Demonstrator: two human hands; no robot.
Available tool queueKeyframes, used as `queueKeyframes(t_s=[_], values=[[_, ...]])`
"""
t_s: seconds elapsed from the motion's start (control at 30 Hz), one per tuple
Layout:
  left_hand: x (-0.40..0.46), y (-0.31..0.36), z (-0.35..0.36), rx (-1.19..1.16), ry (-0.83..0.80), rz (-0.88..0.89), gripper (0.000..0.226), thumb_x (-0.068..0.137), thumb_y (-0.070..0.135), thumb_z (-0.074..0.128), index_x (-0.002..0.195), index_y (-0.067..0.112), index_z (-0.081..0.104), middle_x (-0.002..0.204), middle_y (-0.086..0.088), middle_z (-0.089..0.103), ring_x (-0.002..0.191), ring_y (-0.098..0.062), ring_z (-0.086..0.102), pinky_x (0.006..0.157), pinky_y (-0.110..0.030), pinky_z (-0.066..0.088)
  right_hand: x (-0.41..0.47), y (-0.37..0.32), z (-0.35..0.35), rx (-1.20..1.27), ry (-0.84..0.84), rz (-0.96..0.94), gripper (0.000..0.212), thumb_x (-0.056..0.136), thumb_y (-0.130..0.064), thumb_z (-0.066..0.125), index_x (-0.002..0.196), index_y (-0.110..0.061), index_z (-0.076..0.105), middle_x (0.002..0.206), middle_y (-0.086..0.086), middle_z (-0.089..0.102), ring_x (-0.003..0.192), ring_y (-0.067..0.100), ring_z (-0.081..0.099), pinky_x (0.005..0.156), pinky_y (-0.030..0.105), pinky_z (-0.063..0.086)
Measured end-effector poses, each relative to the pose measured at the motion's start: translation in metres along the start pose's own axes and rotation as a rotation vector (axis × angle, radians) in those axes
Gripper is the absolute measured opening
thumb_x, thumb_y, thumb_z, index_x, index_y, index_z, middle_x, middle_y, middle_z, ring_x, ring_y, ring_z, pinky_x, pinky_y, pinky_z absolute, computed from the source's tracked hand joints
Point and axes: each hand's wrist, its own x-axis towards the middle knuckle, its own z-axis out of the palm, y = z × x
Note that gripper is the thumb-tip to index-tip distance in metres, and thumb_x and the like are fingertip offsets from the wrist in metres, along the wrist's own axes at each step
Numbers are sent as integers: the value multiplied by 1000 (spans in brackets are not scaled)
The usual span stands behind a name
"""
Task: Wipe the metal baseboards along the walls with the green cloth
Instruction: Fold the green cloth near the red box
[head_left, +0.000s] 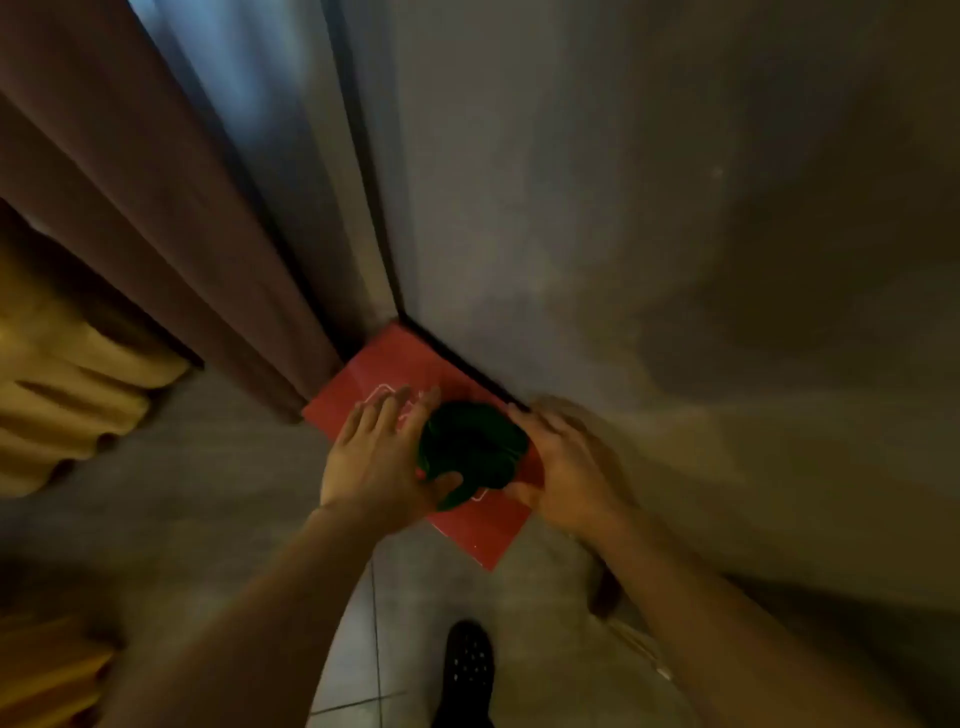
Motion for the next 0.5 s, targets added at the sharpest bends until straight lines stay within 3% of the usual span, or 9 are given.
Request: queueKeyframes(t_s=[0.1, 0.2, 0.33, 0.5], values=[[13, -8, 41, -1, -32, -14, 111, 74, 78, 60, 158, 36, 1, 162, -4, 26, 150, -28, 23, 125, -47, 15, 21, 13, 31, -32, -18, -23, 91, 78, -41, 76, 153, -25, 28, 157, 9, 31, 143, 29, 28, 113, 43, 32], [23, -10, 75, 12, -66, 0, 121, 70, 78, 67, 158, 35, -3, 164, -4, 20, 150, -29, 21, 123, -47, 15, 35, 20, 58, -104, -15, -52, 97, 78, -43, 76, 155, -29, 19, 161, 7, 24, 145, 30, 22, 114, 46, 30], [33, -8, 98, 28, -73, -32, 119, 73, 64, 77, 158, 33, 0, 164, -7, 21, 149, -31, 25, 122, -45, 18, 53, 22, 77, -173, -35, -107, 105, 77, -43, 77, 155, -36, 8, 162, 6, 19, 145, 30, 19, 113, 48, 32], [36, -3, 101, 24, -38, -53, 76, 84, 31, 75, 147, 25, 33, 146, -6, 48, 128, -32, 50, 104, -45, 43, 62, 19, 88, -183, 0, -86, 63, 82, -17, 71, 140, -24, 46, 125, 8, 55, 114, 29, 48, 89, 36, 44]])
